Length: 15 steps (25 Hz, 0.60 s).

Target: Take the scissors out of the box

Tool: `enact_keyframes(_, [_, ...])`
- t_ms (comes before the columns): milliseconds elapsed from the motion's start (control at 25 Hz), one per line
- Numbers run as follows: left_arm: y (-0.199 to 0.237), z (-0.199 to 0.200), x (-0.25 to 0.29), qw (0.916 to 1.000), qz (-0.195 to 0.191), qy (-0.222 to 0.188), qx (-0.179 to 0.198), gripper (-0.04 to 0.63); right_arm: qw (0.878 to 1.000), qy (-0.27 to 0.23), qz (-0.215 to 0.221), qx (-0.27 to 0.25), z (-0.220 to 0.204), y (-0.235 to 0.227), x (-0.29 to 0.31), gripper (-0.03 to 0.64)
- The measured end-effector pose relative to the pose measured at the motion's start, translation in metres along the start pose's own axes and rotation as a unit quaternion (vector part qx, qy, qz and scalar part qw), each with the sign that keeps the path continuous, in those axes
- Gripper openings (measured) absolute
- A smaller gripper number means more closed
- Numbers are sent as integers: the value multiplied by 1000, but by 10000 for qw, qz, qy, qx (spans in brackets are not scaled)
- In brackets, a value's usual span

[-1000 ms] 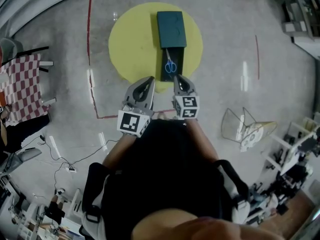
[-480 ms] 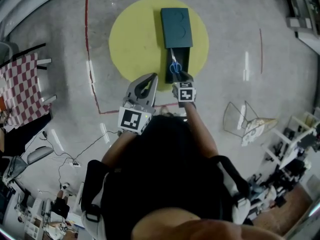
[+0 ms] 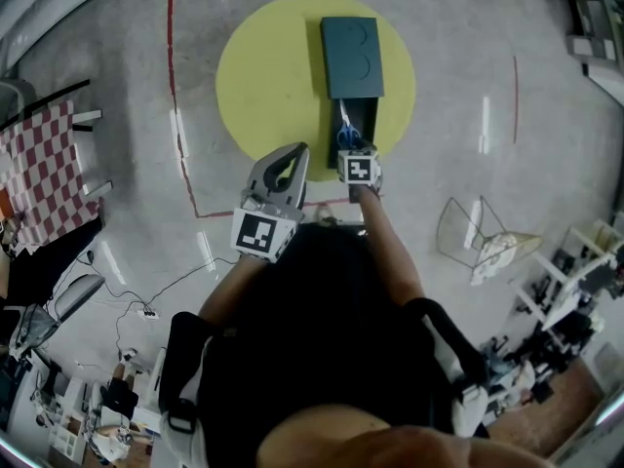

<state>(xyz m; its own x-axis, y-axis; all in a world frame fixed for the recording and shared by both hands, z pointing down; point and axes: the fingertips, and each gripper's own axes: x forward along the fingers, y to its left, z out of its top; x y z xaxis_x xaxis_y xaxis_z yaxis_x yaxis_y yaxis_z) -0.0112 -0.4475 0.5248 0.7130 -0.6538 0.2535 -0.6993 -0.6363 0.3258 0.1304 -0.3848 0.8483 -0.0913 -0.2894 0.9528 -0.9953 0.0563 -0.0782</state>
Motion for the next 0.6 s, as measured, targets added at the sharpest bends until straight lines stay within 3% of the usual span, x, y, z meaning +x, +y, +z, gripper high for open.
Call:
enact_keyframes(280, [4, -1, 3, 10000, 56, 15, -53, -3, 9998, 166, -83, -74, 1, -8, 16, 98])
enact_keyframes(600, [9, -3, 2, 9998, 143, 34, -110, -3, 9972, 707, -224, -3, -12, -15, 26, 100])
